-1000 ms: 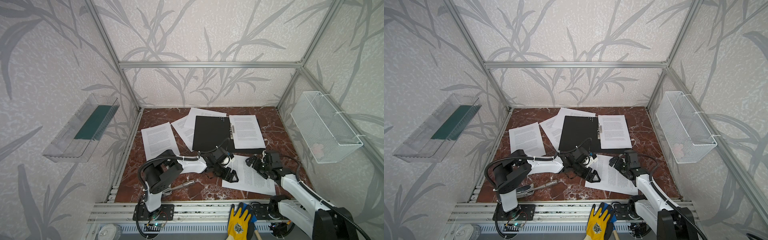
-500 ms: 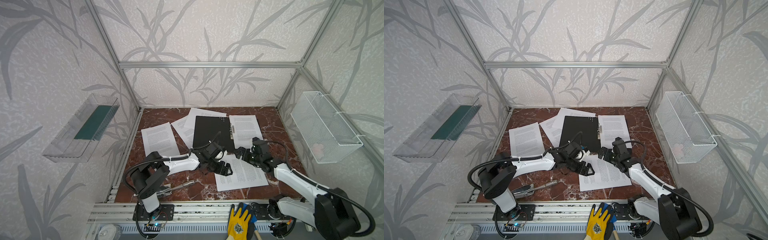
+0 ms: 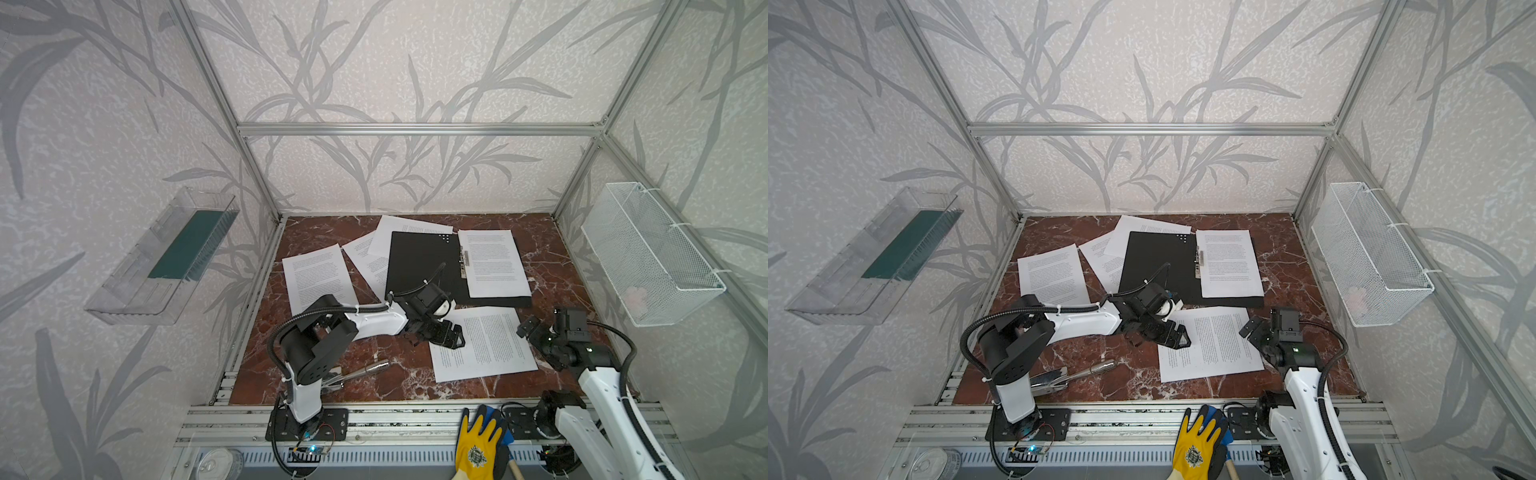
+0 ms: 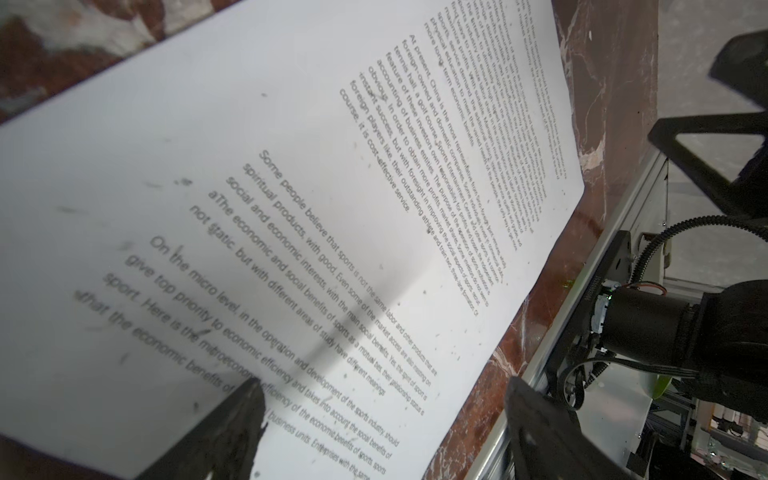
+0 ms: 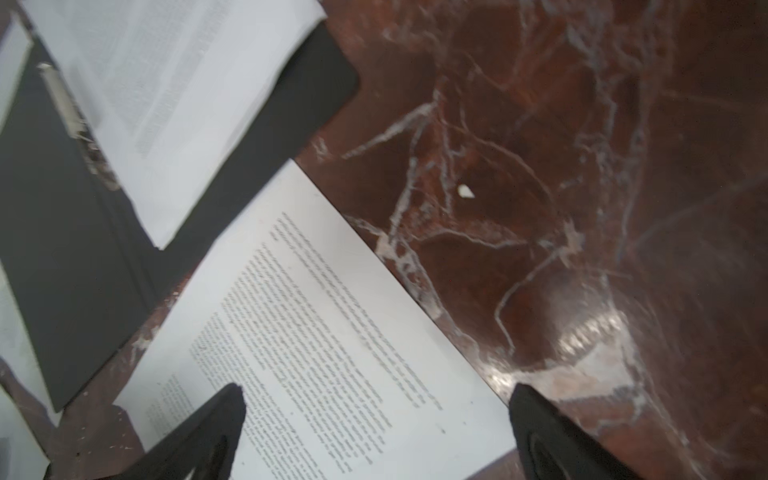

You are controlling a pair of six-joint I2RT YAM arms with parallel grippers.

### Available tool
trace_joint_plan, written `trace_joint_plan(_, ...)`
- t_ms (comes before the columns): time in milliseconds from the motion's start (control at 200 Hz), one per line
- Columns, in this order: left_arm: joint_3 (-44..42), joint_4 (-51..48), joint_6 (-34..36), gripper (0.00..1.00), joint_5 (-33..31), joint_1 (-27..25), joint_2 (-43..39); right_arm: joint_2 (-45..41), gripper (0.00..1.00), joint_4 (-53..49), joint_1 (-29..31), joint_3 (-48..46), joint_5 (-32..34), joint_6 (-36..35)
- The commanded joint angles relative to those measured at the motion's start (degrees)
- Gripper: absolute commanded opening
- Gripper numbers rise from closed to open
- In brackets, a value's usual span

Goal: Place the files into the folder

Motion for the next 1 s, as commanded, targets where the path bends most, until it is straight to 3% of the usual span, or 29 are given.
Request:
trace_joint_plan(0, -2.1, -1.5, 1.5, 0.91, -1.8, 0.1, 1.6, 1.5, 0.99, -6.7, -0.3, -0.7, 2.2, 4.2)
trace_joint_plan(130, -2.6, -1.5, 2.3, 0.91, -1.5, 0.1, 2.1, 1.4, 0.99, -6.4, -0.4, -2.8, 1.0, 6.2)
trace_joint_plan(615, -1.4, -1.3, 2.7, 0.9, 0.8, -0.9, 6.0, 2.1, 0.99, 1.9, -0.2, -8.8, -13.6, 10.7)
trace_joint_plan(850, -0.5, -1.9, 2.7, 0.9, 1.2, -1.7, 7.4, -4.7, 0.99, 9.4, 0.1, -10.9, -19.2, 13.0)
trace_joint_plan(995, 0.5, -3.0, 3.3, 0.89, 1.2, -2.3, 8.7, -7.6, 0.99, 12.0, 0.9, -11.2, -19.3, 13.8)
